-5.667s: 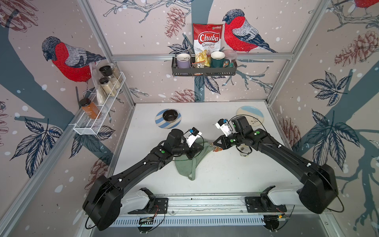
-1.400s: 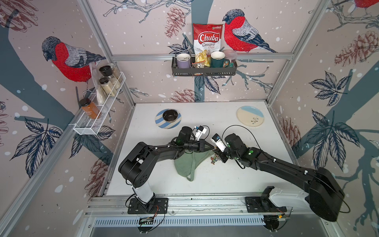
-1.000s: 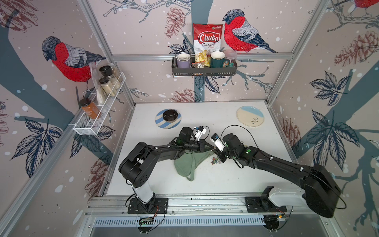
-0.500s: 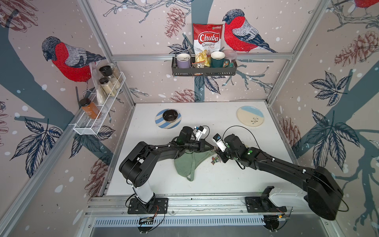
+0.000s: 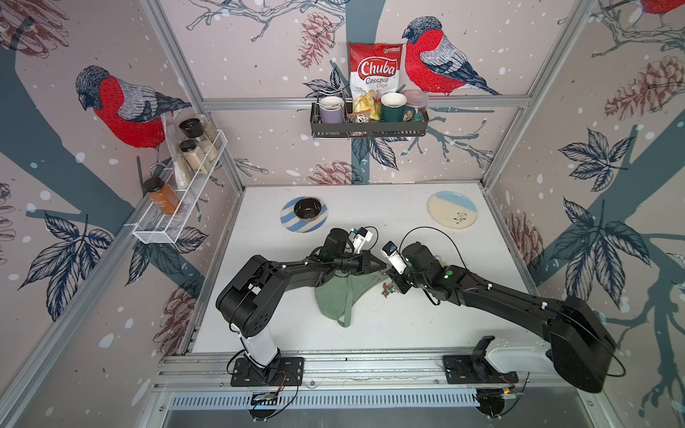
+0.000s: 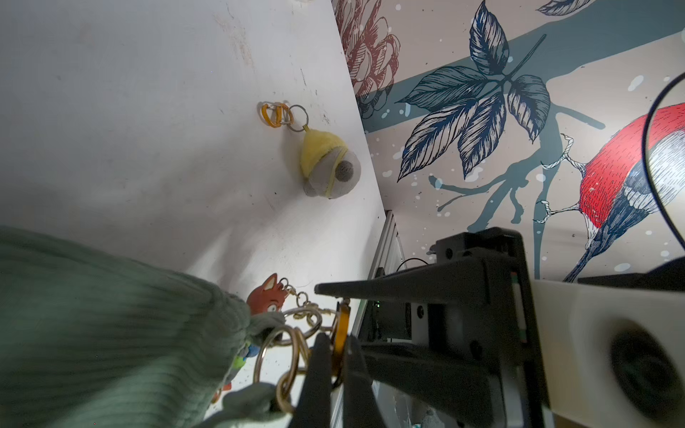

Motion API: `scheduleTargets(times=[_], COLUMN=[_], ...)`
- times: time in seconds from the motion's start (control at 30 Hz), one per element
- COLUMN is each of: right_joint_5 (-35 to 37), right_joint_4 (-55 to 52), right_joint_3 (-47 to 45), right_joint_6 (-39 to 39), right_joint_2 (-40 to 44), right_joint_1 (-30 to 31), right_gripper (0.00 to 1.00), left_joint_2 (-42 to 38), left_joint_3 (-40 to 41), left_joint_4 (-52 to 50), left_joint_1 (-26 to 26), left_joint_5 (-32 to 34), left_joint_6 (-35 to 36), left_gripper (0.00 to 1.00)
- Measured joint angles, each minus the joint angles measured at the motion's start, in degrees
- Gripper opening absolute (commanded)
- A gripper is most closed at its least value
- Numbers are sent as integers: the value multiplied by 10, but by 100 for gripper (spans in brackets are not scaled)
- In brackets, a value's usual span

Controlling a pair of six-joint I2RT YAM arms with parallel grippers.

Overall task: Remove the decoration from the bag
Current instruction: Remove the decoration item from the bag.

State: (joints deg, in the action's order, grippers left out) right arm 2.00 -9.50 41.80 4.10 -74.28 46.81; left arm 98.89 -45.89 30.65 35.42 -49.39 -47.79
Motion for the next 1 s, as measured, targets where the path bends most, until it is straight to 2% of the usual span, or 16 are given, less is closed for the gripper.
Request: scheduleTargets(times=[0.17,0.23,0.33,0.4,0.63,0.8,1.0], right_joint_5=[-9,-13,-17,-16,29,56,46], right_joint_4=[0,0,0,0,9,18,40], right_joint_3=[7,10,13,13,4,-5,-15], right_joint_6=[-15,-21,-30,-40,-55,-59,-53], right_joint_2=[-5,-11,-16,-16,-3,6,11], right_joint_1=[-9,-13,-15,-15,-16,-14,-11], right_gripper=[13,14,30,37,38,46,46], left_joint_2=[0,0,-1,-3,2,10,17], left_joint_3=[0,2,4,7,12,12,9], left_joint_4=[11,17,21,22,45,60,62], left_joint_1=[0,1,1,1,4,4,4], left_joint_5=[7,14,20,19,16,15,13], left_joint_6=[-5,-10,-16,-18,-32,-46,-49], left_gripper=[0,0,0,0,0,0,0])
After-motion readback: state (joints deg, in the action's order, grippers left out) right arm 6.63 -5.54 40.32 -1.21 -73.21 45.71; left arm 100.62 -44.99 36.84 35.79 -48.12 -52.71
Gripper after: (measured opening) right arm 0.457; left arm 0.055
